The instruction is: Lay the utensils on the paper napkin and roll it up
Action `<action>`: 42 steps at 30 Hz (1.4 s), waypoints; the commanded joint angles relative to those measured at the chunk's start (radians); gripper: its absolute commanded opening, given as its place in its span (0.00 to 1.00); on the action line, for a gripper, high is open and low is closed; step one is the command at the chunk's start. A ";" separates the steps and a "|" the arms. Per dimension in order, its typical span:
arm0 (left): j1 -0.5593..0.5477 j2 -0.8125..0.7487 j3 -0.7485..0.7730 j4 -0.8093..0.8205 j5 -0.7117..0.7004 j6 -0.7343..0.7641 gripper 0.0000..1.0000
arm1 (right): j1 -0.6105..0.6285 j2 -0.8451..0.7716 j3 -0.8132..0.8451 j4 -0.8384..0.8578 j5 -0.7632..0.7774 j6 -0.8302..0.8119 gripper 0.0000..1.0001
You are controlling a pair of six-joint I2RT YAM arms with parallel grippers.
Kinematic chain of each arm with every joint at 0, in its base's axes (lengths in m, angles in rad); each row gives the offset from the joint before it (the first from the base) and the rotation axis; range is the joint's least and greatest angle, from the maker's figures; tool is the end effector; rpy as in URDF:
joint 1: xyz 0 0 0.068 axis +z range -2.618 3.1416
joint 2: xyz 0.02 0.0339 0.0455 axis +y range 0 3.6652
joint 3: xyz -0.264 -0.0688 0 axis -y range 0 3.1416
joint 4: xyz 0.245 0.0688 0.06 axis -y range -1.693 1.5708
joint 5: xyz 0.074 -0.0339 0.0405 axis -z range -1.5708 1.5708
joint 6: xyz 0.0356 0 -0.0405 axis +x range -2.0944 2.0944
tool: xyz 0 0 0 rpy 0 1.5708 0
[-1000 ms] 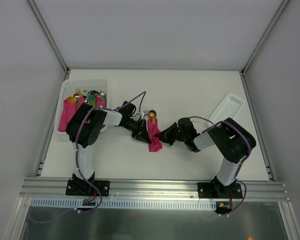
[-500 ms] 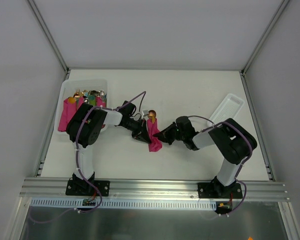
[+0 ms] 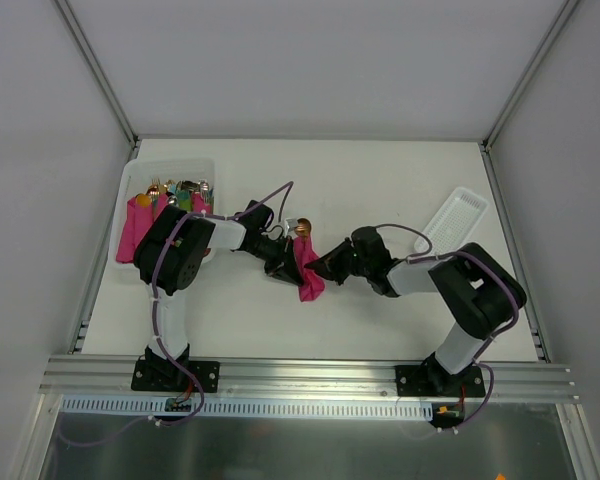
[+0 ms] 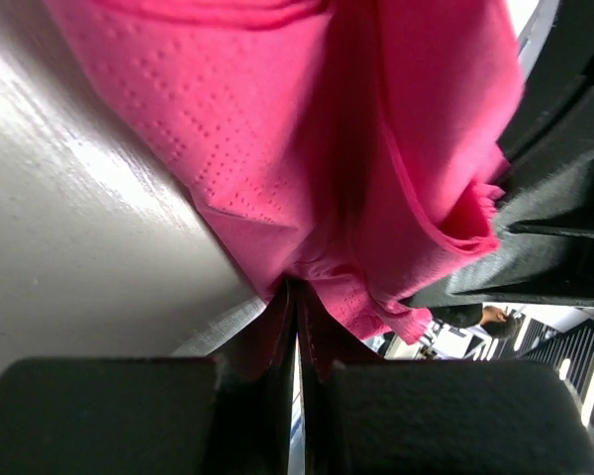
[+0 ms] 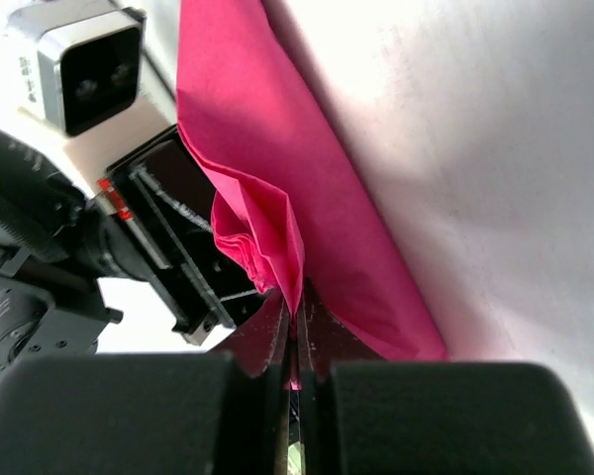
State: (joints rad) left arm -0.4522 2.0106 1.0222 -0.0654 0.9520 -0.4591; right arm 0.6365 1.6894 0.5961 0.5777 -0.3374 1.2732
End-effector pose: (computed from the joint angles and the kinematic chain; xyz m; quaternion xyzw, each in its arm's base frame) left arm 0.3148 -0.1852 0.0985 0.1142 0.8597 -0.4978 0.0091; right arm 0.2429 0.1942 0.1326 0.1863 0.8354 0.4889 0.1683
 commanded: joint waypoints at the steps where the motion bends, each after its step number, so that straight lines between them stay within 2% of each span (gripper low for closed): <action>1: -0.006 0.031 0.018 -0.001 -0.101 0.039 0.00 | 0.012 0.038 0.022 -0.012 -0.005 -0.015 0.00; 14: -0.006 0.027 0.022 -0.005 -0.093 0.043 0.00 | 0.017 0.145 0.030 0.073 -0.037 0.002 0.00; 16: -0.006 0.024 0.021 -0.007 -0.094 0.045 0.00 | 0.017 0.154 0.033 0.071 -0.043 -0.001 0.08; 17: -0.006 0.016 0.021 -0.008 -0.096 0.045 0.00 | 0.017 0.164 0.036 0.068 -0.049 -0.003 0.15; 18: -0.006 0.011 0.019 -0.007 -0.098 0.045 0.00 | 0.017 0.168 0.037 0.064 -0.051 -0.005 0.27; 21: -0.002 -0.030 0.010 -0.019 -0.098 0.049 0.10 | 0.017 0.167 0.037 0.025 -0.048 -0.020 0.43; 23: 0.003 -0.082 -0.004 -0.039 -0.096 0.056 0.17 | 0.015 0.162 0.034 0.014 -0.046 -0.035 0.46; 32: 0.118 -0.320 0.009 -0.200 -0.163 0.142 0.26 | 0.017 0.150 0.042 -0.016 -0.045 -0.069 0.55; 34: 0.136 -0.319 0.047 -0.220 -0.182 0.151 0.29 | 0.017 0.145 0.044 -0.025 -0.045 -0.078 0.59; 38: 0.139 -0.233 0.242 -0.255 -0.183 0.146 0.31 | 0.017 0.132 0.051 -0.048 -0.037 -0.098 0.62; 42: 0.095 -0.104 0.355 -0.277 -0.191 0.126 0.30 | 0.017 0.116 0.068 -0.084 -0.034 -0.127 0.71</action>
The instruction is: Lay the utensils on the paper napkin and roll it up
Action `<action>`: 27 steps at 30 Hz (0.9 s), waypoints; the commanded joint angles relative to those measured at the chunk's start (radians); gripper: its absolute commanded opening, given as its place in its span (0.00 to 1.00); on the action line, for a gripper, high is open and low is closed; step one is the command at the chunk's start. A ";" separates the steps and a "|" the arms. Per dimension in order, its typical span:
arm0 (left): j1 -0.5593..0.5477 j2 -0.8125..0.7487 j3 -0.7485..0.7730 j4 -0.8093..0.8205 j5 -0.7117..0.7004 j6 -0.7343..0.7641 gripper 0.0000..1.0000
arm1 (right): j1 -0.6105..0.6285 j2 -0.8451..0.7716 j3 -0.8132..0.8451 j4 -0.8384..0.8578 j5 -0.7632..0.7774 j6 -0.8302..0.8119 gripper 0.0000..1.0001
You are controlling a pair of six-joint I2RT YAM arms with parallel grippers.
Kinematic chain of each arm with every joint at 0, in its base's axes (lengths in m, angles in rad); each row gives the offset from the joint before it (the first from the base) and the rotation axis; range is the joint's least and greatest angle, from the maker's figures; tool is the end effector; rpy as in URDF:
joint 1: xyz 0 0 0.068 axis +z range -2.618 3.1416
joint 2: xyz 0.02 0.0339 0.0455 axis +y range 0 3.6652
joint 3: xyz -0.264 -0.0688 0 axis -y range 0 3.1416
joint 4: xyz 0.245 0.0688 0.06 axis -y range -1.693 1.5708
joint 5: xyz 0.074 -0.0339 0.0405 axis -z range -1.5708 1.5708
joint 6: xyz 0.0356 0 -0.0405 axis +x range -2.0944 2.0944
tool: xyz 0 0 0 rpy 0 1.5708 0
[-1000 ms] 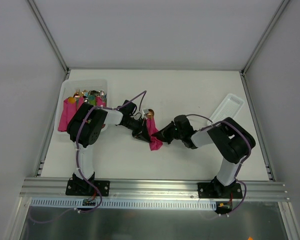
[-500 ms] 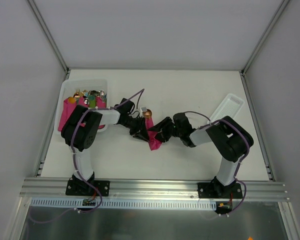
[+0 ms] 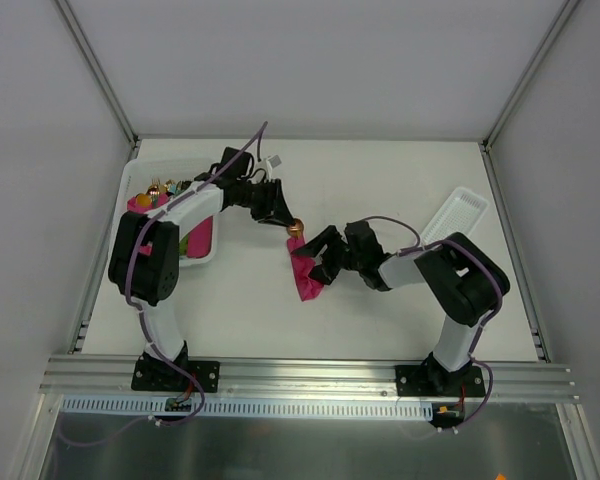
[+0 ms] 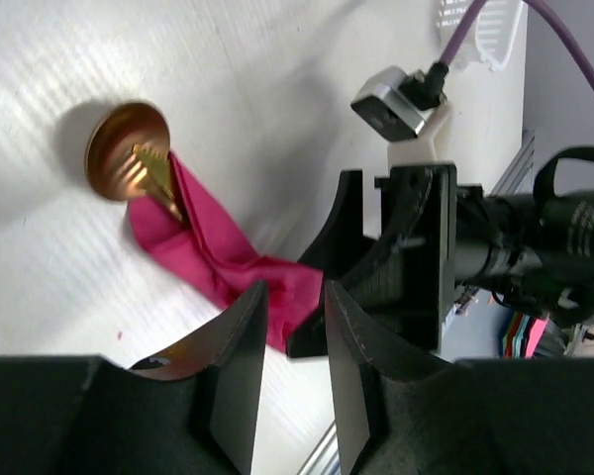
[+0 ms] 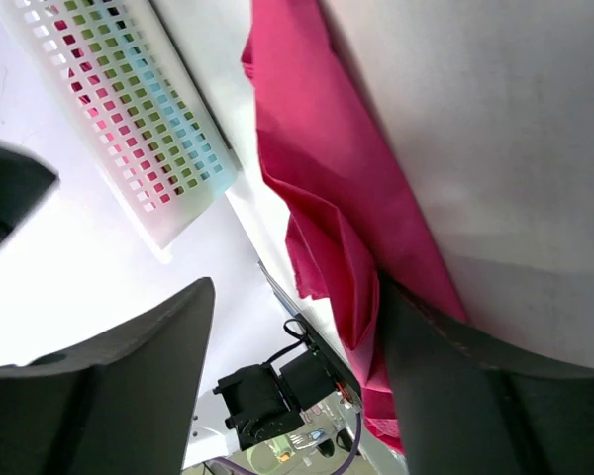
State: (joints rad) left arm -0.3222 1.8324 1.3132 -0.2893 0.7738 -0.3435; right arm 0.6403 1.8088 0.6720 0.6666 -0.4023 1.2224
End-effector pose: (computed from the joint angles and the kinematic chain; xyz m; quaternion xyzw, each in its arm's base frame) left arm 0.3710 -0.1501 0.2271 0.1312 0.8611 -0.4436 0.2111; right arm 0.2602 0.2112 0.1246 0.1396 0.8300 0.5128 0.1691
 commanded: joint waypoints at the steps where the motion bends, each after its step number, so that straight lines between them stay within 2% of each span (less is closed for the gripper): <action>1: -0.058 0.093 0.095 -0.051 -0.008 0.008 0.30 | 0.013 -0.009 -0.008 -0.182 0.034 -0.080 0.74; 5: -0.110 0.185 0.141 -0.051 0.009 -0.011 0.26 | 0.013 -0.034 0.006 -0.228 0.051 -0.112 0.75; 11: -0.163 0.261 0.173 -0.053 -0.007 -0.020 0.25 | 0.013 -0.045 0.012 -0.242 0.049 -0.129 0.75; 18: -0.179 0.271 0.166 -0.129 -0.015 0.043 0.21 | 0.015 -0.051 0.006 -0.242 0.051 -0.136 0.75; 27: -0.176 0.222 0.095 -0.240 0.027 0.124 0.07 | 0.013 -0.057 0.003 -0.243 0.054 -0.138 0.75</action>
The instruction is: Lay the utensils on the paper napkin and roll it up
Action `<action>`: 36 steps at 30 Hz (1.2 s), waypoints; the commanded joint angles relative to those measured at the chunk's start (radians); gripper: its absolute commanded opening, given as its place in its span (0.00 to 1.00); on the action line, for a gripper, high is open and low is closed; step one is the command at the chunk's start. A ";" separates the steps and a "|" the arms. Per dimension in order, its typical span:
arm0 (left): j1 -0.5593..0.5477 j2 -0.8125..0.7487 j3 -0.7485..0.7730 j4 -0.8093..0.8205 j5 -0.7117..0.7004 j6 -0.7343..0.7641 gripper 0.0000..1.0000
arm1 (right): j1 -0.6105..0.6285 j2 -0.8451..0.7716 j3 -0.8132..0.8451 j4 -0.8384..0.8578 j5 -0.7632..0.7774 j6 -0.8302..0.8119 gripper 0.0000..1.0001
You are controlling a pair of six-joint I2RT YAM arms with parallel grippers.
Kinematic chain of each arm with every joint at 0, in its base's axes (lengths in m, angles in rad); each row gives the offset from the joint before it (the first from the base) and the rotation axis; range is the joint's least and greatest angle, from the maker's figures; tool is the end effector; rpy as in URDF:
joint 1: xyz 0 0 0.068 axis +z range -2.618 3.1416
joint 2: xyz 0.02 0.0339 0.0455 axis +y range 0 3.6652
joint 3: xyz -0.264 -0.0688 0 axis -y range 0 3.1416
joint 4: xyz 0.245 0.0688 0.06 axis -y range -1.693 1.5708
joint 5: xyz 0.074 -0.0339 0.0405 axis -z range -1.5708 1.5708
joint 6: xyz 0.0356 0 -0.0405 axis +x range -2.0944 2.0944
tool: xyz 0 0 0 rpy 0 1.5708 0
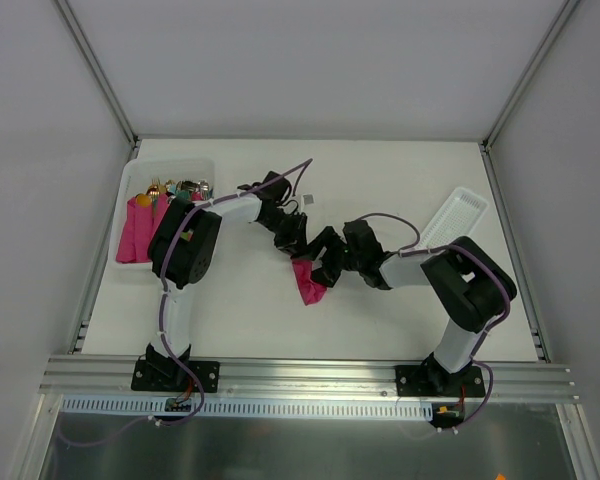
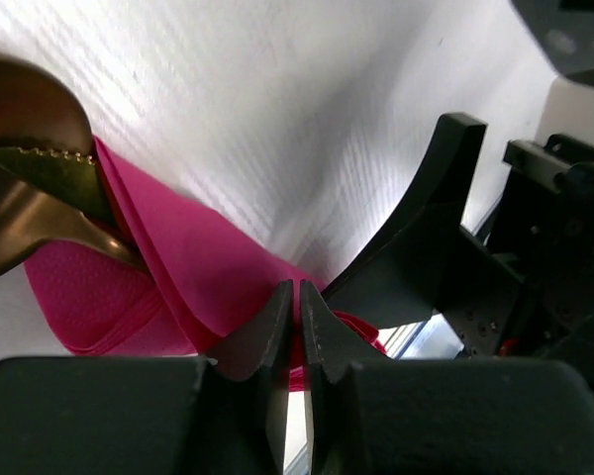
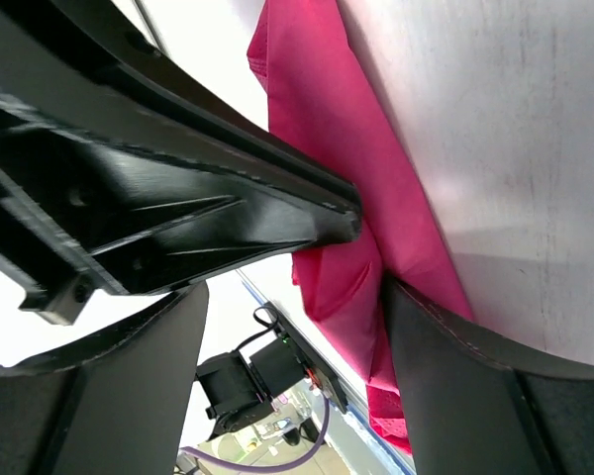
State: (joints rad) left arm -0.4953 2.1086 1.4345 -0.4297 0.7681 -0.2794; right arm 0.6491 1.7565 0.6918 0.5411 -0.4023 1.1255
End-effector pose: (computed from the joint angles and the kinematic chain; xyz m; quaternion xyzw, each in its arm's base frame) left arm 0.3656 -0.2256 0.1452 0.1834 0.8874 -0.4185 0.0609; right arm 0.2564 0.2121 0.1344 0.1031 0.8482 0.4891 0.1752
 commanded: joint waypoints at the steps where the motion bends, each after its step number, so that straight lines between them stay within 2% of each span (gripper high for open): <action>1: 0.000 -0.061 -0.032 -0.104 0.033 0.068 0.06 | 0.004 -0.006 -0.018 -0.118 0.056 -0.041 0.75; 7: 0.031 -0.099 -0.074 -0.136 0.046 0.127 0.00 | 0.004 -0.012 -0.025 -0.118 0.060 -0.040 0.75; 15: 0.037 -0.111 -0.126 -0.156 0.094 0.192 0.00 | 0.006 -0.008 -0.023 -0.118 0.060 -0.039 0.74; 21: 0.037 -0.072 -0.132 -0.158 0.068 0.213 0.00 | 0.006 -0.006 -0.015 -0.116 0.053 -0.047 0.71; 27: 0.038 -0.023 -0.125 -0.158 0.007 0.217 0.00 | 0.004 -0.043 0.012 -0.116 0.037 -0.078 0.61; 31: 0.037 -0.002 -0.118 -0.158 -0.016 0.206 0.00 | 0.004 -0.074 0.028 -0.135 0.025 -0.110 0.46; 36: 0.038 -0.001 -0.097 -0.158 -0.023 0.198 0.00 | 0.003 -0.098 0.032 -0.185 0.019 -0.148 0.33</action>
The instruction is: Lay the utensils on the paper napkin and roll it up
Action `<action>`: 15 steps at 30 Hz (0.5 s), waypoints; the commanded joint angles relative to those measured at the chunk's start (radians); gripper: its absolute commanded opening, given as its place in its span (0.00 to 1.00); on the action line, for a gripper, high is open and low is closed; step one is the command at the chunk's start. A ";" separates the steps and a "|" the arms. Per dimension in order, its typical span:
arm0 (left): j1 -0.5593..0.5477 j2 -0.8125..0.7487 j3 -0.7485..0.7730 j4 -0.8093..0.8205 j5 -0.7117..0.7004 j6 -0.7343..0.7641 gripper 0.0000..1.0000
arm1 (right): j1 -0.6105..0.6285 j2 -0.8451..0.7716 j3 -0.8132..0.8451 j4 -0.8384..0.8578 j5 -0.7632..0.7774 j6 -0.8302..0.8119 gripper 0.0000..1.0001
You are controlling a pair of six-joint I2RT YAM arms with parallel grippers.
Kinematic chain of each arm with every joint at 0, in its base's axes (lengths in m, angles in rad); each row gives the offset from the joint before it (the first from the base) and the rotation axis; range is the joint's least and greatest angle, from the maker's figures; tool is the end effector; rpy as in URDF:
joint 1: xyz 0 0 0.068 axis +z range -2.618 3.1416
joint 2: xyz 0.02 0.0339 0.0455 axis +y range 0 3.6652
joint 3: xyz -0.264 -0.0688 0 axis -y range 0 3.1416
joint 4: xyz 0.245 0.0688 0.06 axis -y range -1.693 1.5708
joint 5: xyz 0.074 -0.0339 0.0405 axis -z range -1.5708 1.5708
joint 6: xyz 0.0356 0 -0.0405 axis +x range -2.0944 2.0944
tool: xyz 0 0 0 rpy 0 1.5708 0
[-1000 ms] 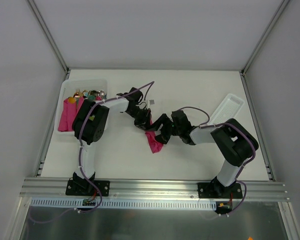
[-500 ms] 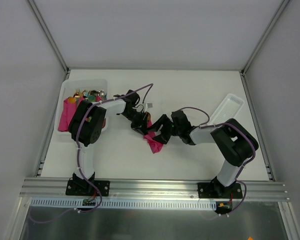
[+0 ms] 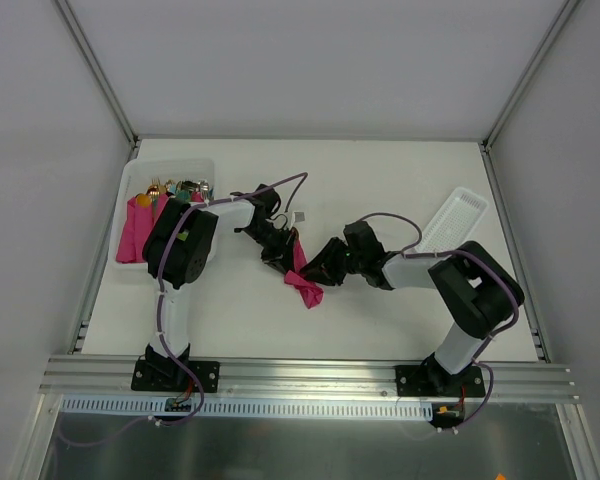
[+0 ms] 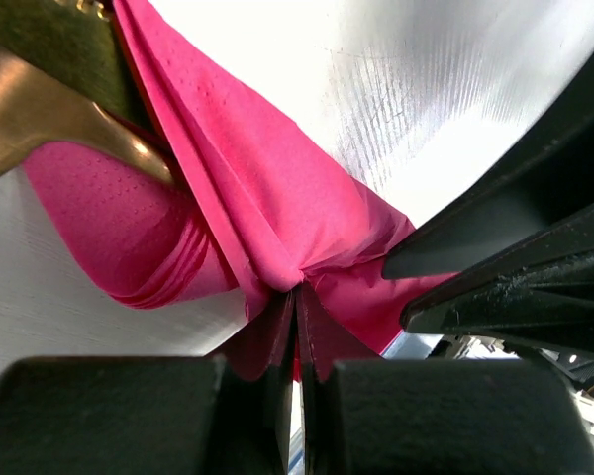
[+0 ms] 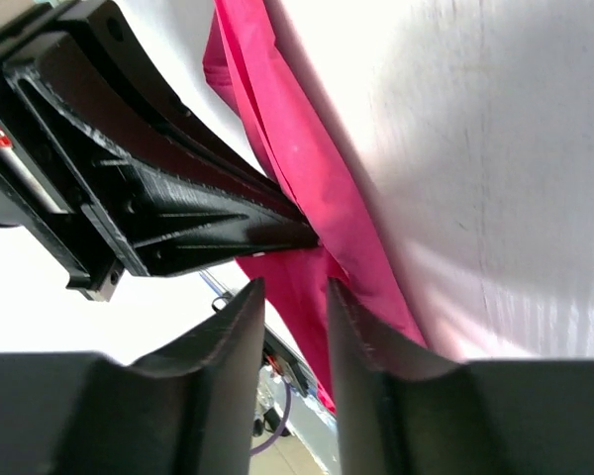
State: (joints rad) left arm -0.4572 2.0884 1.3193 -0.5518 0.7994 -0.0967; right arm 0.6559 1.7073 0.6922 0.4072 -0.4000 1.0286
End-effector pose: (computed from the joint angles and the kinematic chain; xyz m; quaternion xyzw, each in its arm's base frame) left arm 0.3412 -0.1963 0.1199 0.2116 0.8905 -0.4028 0.0049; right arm 0.2482 0.2085 0.1376 0.0705 0.8707 0.4559 0.1708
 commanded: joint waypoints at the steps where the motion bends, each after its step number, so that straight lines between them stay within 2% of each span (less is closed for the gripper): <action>1: -0.001 0.019 0.020 -0.036 -0.055 0.012 0.00 | -0.001 -0.052 0.033 -0.077 0.016 -0.059 0.29; 7: 0.000 0.019 0.027 -0.034 -0.063 0.002 0.00 | -0.002 -0.026 0.015 -0.100 -0.008 -0.105 0.08; 10: 0.000 0.019 0.029 -0.036 -0.062 -0.001 0.00 | -0.002 -0.015 -0.005 -0.102 -0.014 -0.125 0.03; 15: 0.000 0.021 0.032 -0.036 -0.066 -0.008 0.00 | -0.002 0.018 -0.010 -0.119 -0.042 -0.174 0.01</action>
State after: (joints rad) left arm -0.4572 2.0907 1.3315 -0.5678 0.7815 -0.1093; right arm 0.6559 1.7031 0.6899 0.3183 -0.4129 0.9112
